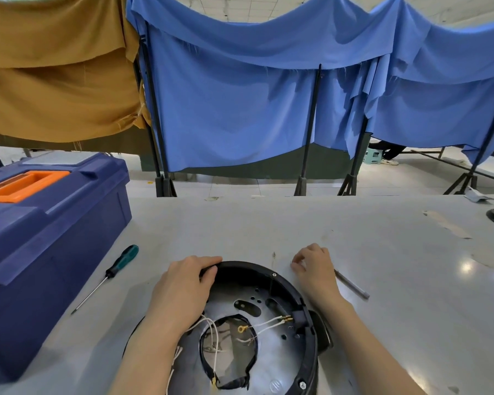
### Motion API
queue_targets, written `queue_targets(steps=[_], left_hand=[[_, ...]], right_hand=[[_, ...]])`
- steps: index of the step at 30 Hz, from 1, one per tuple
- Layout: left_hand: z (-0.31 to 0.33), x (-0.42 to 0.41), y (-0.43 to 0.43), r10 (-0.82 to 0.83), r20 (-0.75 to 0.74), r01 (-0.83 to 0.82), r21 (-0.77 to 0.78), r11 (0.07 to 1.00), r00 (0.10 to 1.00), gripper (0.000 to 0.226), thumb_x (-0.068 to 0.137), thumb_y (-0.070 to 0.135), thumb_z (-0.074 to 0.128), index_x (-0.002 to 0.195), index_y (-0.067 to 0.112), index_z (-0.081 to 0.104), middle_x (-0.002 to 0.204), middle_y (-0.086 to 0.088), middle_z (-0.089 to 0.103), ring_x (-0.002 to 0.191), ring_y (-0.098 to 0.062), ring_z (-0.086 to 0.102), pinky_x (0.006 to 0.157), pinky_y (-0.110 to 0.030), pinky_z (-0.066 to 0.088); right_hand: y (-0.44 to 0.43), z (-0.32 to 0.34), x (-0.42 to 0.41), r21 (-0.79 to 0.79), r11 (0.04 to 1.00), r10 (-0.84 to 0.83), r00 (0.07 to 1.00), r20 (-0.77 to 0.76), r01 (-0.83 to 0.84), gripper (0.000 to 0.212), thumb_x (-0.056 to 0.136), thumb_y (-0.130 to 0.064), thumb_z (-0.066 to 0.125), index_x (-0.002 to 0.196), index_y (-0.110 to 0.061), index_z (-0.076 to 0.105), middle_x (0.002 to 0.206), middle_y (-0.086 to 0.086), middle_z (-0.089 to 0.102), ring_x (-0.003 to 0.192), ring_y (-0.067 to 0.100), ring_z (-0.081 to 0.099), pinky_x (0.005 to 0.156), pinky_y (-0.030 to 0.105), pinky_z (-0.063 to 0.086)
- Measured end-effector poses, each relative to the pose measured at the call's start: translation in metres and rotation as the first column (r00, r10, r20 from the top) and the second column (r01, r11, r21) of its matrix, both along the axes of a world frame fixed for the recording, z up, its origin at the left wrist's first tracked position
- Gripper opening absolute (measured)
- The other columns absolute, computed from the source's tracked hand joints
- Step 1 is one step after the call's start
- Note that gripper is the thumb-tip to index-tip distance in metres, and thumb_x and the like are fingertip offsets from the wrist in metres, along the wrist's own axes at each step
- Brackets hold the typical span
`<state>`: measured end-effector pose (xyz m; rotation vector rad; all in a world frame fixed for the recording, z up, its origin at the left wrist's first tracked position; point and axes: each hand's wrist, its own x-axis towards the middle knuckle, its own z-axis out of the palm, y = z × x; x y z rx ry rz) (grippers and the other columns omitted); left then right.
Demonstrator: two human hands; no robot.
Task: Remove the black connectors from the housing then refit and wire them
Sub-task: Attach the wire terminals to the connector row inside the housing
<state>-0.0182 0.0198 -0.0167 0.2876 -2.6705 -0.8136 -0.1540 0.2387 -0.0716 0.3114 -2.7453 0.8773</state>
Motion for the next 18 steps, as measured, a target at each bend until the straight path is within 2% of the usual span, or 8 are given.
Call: queue_targets(steps=[3,6,10,11,13,15,16,18], left_hand=[[0.0,0.0,0.0,-0.002,0.008,0.002,-0.002,1.0,1.0,0.029,0.098,0.034,0.049,0.123,0.042,0.061,0.122,0.011,0.064,0.108,-0.014,0.059,0.09,-0.031,0.049],[0.0,-0.001,0.0,-0.01,-0.001,0.01,0.003,1.0,1.0,0.029,0.098,0.034,0.049,0.123,0.04,0.062,0.121,0.01,0.065,0.109,-0.013,0.059,0.09,-0.03,0.048],[0.003,0.0,0.001,-0.013,-0.005,0.013,0.046,0.999,1.0,0.029,0.099,0.034,0.048,0.123,0.035,0.063,0.123,0.009,0.065,0.113,-0.014,0.058,0.094,-0.03,0.047],[0.004,0.001,0.001,-0.016,-0.01,0.016,0.069,0.997,1.0,0.029,0.099,0.034,0.047,0.124,0.034,0.063,0.124,0.009,0.064,0.114,-0.014,0.058,0.095,-0.029,0.046],[0.009,0.003,-0.001,-0.023,-0.016,0.025,0.126,0.992,1.0,0.03,0.099,0.033,0.047,0.125,0.031,0.063,0.124,0.009,0.064,0.112,-0.012,0.058,0.094,-0.026,0.044],[0.015,0.006,-0.003,-0.026,-0.014,0.027,0.153,0.988,1.0,0.029,0.099,0.031,0.049,0.124,0.03,0.064,0.121,0.008,0.066,0.108,-0.01,0.06,0.095,-0.027,0.046],[0.018,0.008,-0.003,-0.023,-0.013,0.024,0.155,0.988,1.0,0.028,0.098,0.03,0.051,0.122,0.031,0.065,0.118,0.008,0.067,0.106,-0.01,0.061,0.096,-0.03,0.047],[0.025,0.013,-0.003,-0.012,-0.037,0.018,0.167,0.986,0.999,0.026,0.096,0.027,0.056,0.118,0.03,0.068,0.109,0.008,0.069,0.1,-0.009,0.063,0.095,-0.032,0.05]], right_hand=[[0.001,0.001,0.002,-0.045,0.999,0.02,1.0,0.016,-0.02,0.008,0.087,-0.004,0.062,0.082,-0.009,0.064,0.087,-0.003,0.049,0.102,0.025,0.045,0.072,0.022,0.026],[0.002,0.012,0.007,-0.237,0.972,0.021,0.999,0.031,-0.013,0.018,0.087,-0.007,0.066,0.074,-0.017,0.059,0.081,-0.006,0.053,0.098,0.025,0.051,0.074,0.024,0.031],[0.002,0.058,0.021,-0.533,0.844,0.024,0.997,-0.07,-0.057,0.019,0.09,-0.012,0.065,0.076,-0.023,0.059,0.101,0.004,0.058,0.099,0.023,0.055,0.084,0.029,0.042],[0.001,0.073,0.026,-0.61,0.787,0.067,0.995,-0.073,-0.098,0.016,0.093,-0.011,0.061,0.08,-0.021,0.059,0.099,0.005,0.064,0.096,0.022,0.06,0.08,0.029,0.046],[0.001,0.098,0.037,-0.741,0.644,0.224,0.973,-0.057,-0.192,0.013,0.098,-0.011,0.052,0.086,-0.011,0.057,0.078,0.009,0.071,0.074,0.024,0.066,0.065,0.029,0.051],[0.001,0.114,0.05,-0.81,0.534,0.398,0.917,-0.01,-0.241,0.014,0.099,-0.011,0.052,0.087,-0.006,0.057,0.061,0.011,0.066,0.047,0.022,0.056,0.045,0.026,0.043],[0.0,0.119,0.055,-0.814,0.524,0.465,0.885,0.026,-0.251,0.015,0.098,-0.012,0.054,0.086,-0.005,0.059,0.059,0.01,0.063,0.04,0.018,0.049,0.04,0.022,0.038],[-0.001,0.124,0.061,-0.796,0.534,0.579,0.809,0.099,-0.285,0.016,0.096,-0.011,0.056,0.086,-0.004,0.065,0.061,0.01,0.062,0.039,0.014,0.043,0.04,0.017,0.036]])
